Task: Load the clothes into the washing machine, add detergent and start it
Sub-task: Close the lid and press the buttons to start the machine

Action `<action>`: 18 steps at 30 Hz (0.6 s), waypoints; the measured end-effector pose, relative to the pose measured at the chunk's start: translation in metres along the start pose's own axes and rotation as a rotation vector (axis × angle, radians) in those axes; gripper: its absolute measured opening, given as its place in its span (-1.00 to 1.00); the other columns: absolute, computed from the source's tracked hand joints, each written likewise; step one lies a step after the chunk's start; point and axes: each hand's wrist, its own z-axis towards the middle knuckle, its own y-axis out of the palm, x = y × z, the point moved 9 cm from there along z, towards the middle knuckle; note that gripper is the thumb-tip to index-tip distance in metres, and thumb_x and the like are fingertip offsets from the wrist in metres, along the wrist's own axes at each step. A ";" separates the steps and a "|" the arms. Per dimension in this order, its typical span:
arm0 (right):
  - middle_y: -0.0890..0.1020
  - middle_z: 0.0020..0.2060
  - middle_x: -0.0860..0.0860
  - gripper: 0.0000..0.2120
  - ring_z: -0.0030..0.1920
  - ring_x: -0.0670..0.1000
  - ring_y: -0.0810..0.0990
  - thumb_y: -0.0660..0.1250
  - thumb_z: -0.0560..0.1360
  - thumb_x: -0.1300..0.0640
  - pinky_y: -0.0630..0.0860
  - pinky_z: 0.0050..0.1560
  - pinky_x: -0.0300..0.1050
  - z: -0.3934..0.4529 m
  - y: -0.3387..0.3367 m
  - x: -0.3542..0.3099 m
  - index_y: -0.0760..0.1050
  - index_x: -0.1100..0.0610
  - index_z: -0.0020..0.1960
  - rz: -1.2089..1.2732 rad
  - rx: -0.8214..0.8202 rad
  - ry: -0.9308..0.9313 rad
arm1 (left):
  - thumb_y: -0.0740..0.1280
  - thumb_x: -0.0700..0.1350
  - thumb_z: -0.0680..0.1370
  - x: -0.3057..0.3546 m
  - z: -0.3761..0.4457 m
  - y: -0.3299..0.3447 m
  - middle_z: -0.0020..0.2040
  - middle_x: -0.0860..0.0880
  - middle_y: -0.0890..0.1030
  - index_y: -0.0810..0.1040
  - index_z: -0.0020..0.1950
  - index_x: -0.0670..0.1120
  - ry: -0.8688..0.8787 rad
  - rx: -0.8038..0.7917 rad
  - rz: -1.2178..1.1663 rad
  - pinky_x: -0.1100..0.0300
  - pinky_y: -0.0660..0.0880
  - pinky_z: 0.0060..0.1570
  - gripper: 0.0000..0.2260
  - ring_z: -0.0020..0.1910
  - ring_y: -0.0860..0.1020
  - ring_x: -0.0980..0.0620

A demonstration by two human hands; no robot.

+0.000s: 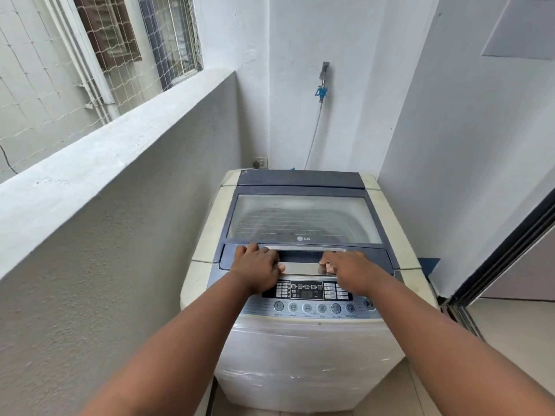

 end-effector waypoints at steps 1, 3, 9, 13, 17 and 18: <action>0.63 0.01 -0.17 -0.62 0.03 -0.04 0.53 0.12 0.43 0.36 0.37 0.08 -0.11 -0.002 0.002 0.002 0.47 -0.04 0.07 0.024 -0.004 0.019 | 0.04 0.14 0.61 0.000 0.000 0.002 0.27 0.05 0.51 0.46 0.23 0.02 -0.001 -0.002 -0.005 -0.01 0.19 0.20 -0.65 0.28 0.32 -0.04; 0.62 -0.02 -0.14 -0.67 -0.02 -0.01 0.52 0.11 0.48 0.32 0.39 -0.04 -0.15 -0.008 0.001 0.004 0.50 0.00 0.07 0.076 0.035 0.034 | 0.03 0.18 0.60 0.000 -0.002 0.004 0.25 0.06 0.50 0.45 0.20 0.02 -0.003 0.019 -0.018 0.00 0.19 0.19 -0.64 0.25 0.33 -0.04; 0.15 0.54 -0.01 -0.27 0.54 0.01 0.11 0.01 0.53 -0.35 0.05 0.52 -0.05 -0.031 0.025 0.005 0.11 0.06 0.55 -0.044 -0.016 -0.005 | -0.23 0.56 0.34 0.008 -0.041 0.023 0.53 0.03 0.19 0.13 0.54 -0.02 0.079 0.151 -0.013 0.01 -0.02 0.32 -0.04 0.43 0.19 -0.09; -0.13 0.56 -0.04 0.16 0.56 -0.04 -0.16 -0.21 0.20 -0.65 -0.14 0.55 -0.06 -0.052 0.035 0.000 -0.18 0.06 0.58 -0.126 -0.025 -0.030 | -0.05 0.65 0.25 0.010 -0.063 0.041 0.56 -0.08 0.07 0.08 0.56 -0.17 0.175 0.165 0.007 0.05 -0.18 0.43 0.14 0.54 0.01 -0.11; -0.22 0.54 -0.03 0.31 0.55 -0.02 -0.23 -0.02 0.09 -0.69 -0.22 0.53 -0.07 -0.051 0.038 0.001 -0.26 0.09 0.57 -0.184 -0.025 -0.037 | 0.02 0.65 0.23 0.006 -0.062 0.045 0.52 -0.15 0.19 0.18 0.51 -0.24 0.162 0.090 -0.008 0.07 -0.12 0.42 0.17 0.50 0.16 -0.14; -0.27 0.52 -0.03 0.33 0.54 -0.01 -0.26 0.03 0.09 -0.68 -0.26 0.52 -0.08 -0.051 0.041 0.001 -0.29 0.10 0.56 -0.203 -0.032 -0.049 | 0.02 0.65 0.23 0.006 -0.062 0.045 0.53 -0.13 0.12 0.12 0.53 -0.23 0.160 0.077 -0.031 0.09 -0.17 0.43 0.18 0.52 0.09 -0.13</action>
